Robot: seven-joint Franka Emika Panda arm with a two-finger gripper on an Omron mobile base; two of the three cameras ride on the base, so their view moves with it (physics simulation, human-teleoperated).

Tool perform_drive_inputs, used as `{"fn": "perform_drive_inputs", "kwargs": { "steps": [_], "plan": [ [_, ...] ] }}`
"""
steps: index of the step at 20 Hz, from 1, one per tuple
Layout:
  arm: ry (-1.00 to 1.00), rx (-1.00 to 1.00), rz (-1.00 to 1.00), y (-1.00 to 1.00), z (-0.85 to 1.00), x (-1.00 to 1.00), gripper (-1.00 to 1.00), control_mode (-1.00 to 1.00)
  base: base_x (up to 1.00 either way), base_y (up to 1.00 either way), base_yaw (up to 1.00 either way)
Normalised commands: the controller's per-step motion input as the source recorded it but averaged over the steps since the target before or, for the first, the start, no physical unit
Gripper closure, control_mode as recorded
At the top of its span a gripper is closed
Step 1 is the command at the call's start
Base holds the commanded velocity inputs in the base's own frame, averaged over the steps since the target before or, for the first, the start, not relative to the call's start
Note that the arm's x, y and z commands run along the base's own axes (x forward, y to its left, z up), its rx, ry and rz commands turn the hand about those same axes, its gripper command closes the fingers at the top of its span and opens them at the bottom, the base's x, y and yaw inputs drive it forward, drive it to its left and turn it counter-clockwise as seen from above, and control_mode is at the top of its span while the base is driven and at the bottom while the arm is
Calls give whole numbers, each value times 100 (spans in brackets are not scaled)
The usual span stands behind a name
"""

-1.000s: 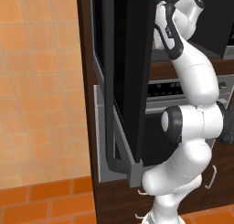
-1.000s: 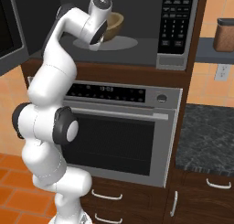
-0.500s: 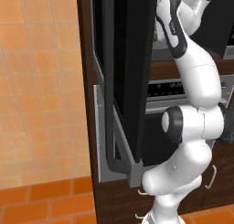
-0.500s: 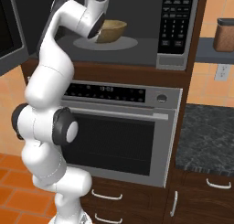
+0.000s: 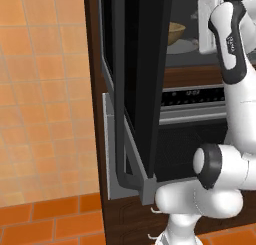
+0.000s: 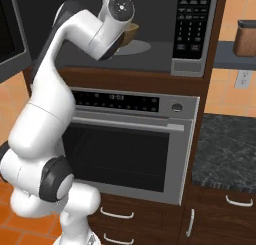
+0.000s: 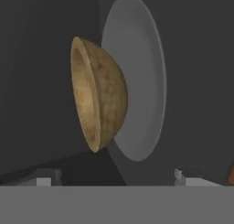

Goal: Open the microwave, place the bowl with waffle inside the microwave, then close the microwave door and turn it on.

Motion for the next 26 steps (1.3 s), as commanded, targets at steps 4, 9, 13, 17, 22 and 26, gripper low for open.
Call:
{"fn": "perform_drive_inputs", "kwargs": {
  "steps": [4, 9, 13, 17, 22, 26],
  "plan": [
    [-25, -1, 12, -23, 28, -100, -100, -100, 0, 0, 0],
    [-14, -31, 31, -19, 28, -97, -100, -100, 0, 0, 0],
    [-4, -67, 45, -9, 34, -93, -100, -100, 0, 0, 0],
    [-1, -82, 47, 0, 21, -92, -100, -100, 0, 0, 0],
    [-26, -45, 28, 20, -27, -97, -100, -100, 0, 0, 0],
    [-39, -14, 12, 41, -38, -65, -100, -100, 0, 0, 0]
  ]
}}
